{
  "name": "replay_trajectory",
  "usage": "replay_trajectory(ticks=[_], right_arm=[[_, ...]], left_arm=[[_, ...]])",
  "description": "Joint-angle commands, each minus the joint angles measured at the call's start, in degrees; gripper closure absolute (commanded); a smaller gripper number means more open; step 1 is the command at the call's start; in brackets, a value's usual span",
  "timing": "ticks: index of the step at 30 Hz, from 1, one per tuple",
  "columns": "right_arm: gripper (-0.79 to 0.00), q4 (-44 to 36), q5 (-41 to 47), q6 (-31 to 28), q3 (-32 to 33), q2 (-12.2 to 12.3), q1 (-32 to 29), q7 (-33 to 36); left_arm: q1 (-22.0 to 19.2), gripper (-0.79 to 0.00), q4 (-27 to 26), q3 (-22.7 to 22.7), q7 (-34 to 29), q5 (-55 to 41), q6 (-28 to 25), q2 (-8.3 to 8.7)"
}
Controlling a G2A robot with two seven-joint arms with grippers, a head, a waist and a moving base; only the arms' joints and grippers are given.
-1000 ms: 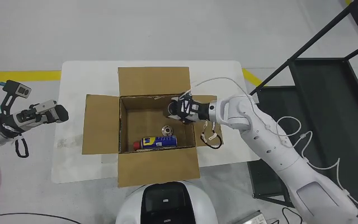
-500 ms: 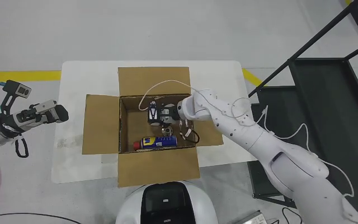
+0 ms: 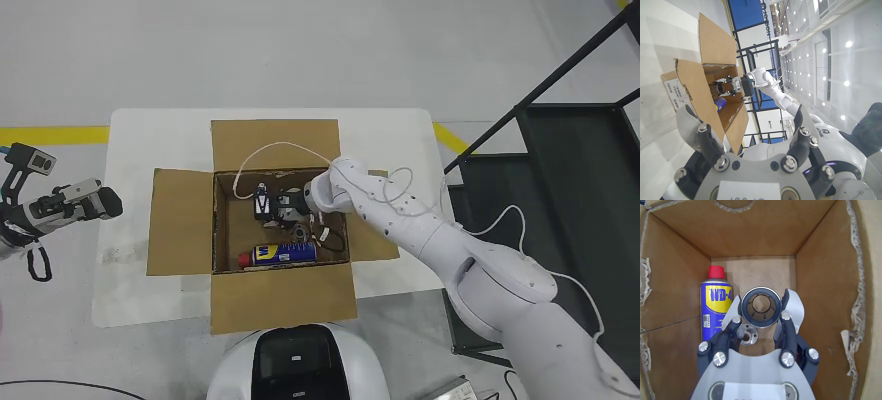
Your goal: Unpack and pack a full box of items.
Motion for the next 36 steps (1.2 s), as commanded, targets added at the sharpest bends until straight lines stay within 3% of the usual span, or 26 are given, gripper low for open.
replay_trajectory(ticks=[1, 2, 5, 9, 12, 19, 24, 31, 36], right_arm=[[-0.099, 1.5, -0.8, -0.6, -0.7, -0.8, 0.4, 0.2], [-0.145, 2.3, -1.0, -0.6, -0.9, -1.3, 0.5, -0.1], [-0.148, 4.6, -1.8, -0.6, -1.3, -2.4, 1.0, -1.4], [-0.32, 7.0, -2.9, -1.0, -1.7, -3.6, 1.6, -3.0], [-0.785, 8.7, -3.9, -1.2, -1.9, -4.3, 1.7, -4.1], [-0.785, 10.2, -5.1, -3.0, -1.1, -4.6, 2.1, -6.9], [-0.785, 7.2, -5.4, -3.1, 1.9, -3.1, 2.4, -10.0], [-0.785, -6.3, -3.4, -8.0, 10.4, 2.6, -1.2, -11.3], [-0.785, -20.0, 0.8, -9.5, 18.2, 7.5, -9.1, -3.8]], left_arm=[[0.0, -0.785, 0.0, 0.0, 0.0, 0.0, 0.0, 0.0], [0.0, -0.785, 0.0, 0.0, 0.0, 0.0, 0.0, 0.0], [0.0, -0.785, 0.0, 0.0, 0.0, 0.0, 0.0, 0.0], [0.0, -0.785, 0.0, 0.0, 0.0, 0.0, 0.0, 0.0], [0.0, -0.785, 0.0, 0.0, 0.0, 0.0, 0.0, 0.0], [0.0, -0.785, 0.0, 0.0, 0.0, 0.0, 0.0, 0.0], [0.0, -0.785, 0.0, 0.0, 0.0, 0.0, 0.0, 0.0], [0.0, -0.785, 0.0, 0.0, 0.0, 0.0, 0.0, 0.0], [0.6, -0.785, -0.5, 0.6, 1.1, 1.0, 0.1, -0.02]])
